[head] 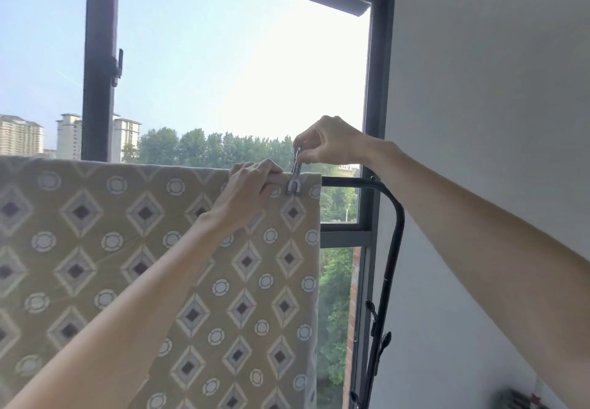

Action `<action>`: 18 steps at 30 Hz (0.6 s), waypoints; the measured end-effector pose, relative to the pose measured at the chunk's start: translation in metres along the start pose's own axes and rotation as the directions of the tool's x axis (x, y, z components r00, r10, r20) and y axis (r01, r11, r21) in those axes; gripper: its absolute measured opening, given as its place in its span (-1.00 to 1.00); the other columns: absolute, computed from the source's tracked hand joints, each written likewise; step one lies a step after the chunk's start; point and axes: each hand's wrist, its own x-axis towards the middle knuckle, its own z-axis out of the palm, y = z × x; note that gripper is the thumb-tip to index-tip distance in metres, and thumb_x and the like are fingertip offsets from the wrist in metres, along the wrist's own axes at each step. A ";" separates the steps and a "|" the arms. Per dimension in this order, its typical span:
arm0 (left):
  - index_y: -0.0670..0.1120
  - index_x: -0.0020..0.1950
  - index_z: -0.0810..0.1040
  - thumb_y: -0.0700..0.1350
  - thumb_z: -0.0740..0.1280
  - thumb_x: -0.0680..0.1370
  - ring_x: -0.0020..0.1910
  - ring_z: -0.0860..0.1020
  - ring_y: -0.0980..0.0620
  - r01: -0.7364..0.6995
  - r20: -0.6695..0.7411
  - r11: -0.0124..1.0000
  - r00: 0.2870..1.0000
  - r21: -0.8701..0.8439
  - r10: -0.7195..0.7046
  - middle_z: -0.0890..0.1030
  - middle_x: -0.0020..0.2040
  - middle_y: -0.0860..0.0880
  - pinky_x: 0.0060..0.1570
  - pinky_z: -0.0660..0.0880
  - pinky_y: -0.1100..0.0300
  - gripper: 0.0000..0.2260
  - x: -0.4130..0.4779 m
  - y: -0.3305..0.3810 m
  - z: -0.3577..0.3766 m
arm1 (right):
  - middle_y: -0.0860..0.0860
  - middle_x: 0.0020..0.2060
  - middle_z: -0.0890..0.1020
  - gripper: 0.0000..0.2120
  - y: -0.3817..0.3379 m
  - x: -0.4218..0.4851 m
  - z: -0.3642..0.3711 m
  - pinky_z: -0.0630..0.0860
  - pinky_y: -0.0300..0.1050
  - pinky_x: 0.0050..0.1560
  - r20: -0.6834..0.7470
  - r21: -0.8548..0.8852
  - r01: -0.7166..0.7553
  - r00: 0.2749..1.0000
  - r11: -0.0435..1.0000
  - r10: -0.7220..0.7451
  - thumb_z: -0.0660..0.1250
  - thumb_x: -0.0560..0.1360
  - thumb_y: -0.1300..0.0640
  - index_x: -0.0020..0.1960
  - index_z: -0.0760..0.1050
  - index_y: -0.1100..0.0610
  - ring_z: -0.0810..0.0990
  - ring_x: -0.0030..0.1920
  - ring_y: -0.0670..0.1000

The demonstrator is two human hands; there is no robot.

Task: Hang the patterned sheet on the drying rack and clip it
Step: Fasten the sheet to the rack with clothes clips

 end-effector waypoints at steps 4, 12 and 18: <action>-0.09 0.18 0.48 -0.17 0.31 0.55 0.12 0.47 0.01 -0.027 -0.006 0.999 1.000 0.047 0.027 0.60 0.08 0.00 0.23 0.14 0.26 -0.79 -0.004 -0.003 -0.002 | 0.06 0.31 0.50 -0.53 0.002 0.003 0.005 0.31 -0.07 0.34 0.097 0.068 -0.102 0.991 0.992 0.095 0.33 0.54 0.07 0.40 0.37 0.16 0.45 0.30 0.02; -0.08 0.22 0.52 -0.06 0.28 0.57 0.19 0.50 0.02 0.053 -0.221 0.977 0.975 0.207 -0.006 0.59 0.15 0.01 0.45 0.10 0.05 -0.75 -0.022 -0.008 -0.003 | 0.01 0.37 0.44 -0.51 -0.009 -0.026 0.043 0.13 -0.30 0.30 -0.330 -0.105 0.067 0.939 0.992 -0.098 0.30 0.53 0.22 0.43 0.33 0.06 0.34 0.37 0.03; -0.04 0.34 0.44 -0.08 0.25 0.57 0.28 0.38 -0.01 0.272 -0.331 0.927 0.927 0.258 -0.180 0.48 0.27 -0.01 0.40 0.12 0.04 -0.67 -0.049 -0.008 -0.028 | -0.04 0.10 0.59 -0.74 -0.040 -0.038 0.064 0.32 -0.30 0.05 -0.502 -0.134 0.283 0.807 0.950 -0.311 0.29 0.54 0.14 0.22 0.51 0.11 0.47 0.14 -0.08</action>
